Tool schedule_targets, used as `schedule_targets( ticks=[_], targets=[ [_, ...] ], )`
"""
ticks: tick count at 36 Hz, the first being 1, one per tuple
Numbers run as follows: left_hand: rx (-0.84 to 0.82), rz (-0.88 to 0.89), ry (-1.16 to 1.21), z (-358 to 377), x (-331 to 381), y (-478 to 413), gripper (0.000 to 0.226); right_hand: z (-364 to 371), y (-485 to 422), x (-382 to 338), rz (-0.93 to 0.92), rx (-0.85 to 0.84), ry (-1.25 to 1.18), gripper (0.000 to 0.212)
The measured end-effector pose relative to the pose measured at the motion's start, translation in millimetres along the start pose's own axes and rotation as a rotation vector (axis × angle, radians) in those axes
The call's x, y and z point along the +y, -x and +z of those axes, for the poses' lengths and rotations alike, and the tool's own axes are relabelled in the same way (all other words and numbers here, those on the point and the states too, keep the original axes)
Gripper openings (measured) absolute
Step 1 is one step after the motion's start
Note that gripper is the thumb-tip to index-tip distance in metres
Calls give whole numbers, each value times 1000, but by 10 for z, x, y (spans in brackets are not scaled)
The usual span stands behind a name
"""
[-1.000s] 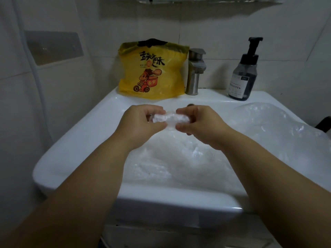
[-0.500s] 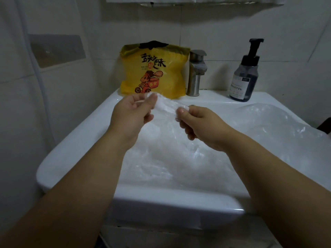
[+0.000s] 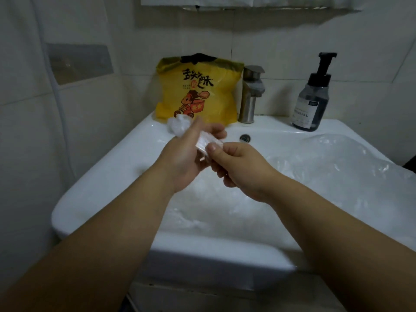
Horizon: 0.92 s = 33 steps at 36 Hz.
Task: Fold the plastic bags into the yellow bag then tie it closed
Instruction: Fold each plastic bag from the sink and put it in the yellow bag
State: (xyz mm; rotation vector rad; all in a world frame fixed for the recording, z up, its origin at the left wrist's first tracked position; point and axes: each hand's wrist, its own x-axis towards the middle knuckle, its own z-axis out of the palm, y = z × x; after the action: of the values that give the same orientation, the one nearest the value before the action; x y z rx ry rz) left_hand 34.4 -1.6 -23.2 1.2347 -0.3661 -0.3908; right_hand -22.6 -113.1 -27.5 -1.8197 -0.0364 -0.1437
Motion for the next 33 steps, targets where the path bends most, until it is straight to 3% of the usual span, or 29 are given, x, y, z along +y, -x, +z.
schedule_targets(
  ticks=[4,14,18,23,33],
  targets=[
    [68,2,72,-38,34,-12,48,-44,-11,-8,47,-11,-17,32],
    [199,138,-205,-205,1,-20,16,-253,-34,1,62,62,-171,19],
    [117,113,-306,-220,7,8,21,-356,-38,1,58,90,-236,11],
    [-28,29,-385,-217,23,58,13,-526,-36,-17,99,66,-359,17],
    [-35,27,-167,-148,100,106,22,-572,-14,-49,91,6,-459,22]
  ],
)
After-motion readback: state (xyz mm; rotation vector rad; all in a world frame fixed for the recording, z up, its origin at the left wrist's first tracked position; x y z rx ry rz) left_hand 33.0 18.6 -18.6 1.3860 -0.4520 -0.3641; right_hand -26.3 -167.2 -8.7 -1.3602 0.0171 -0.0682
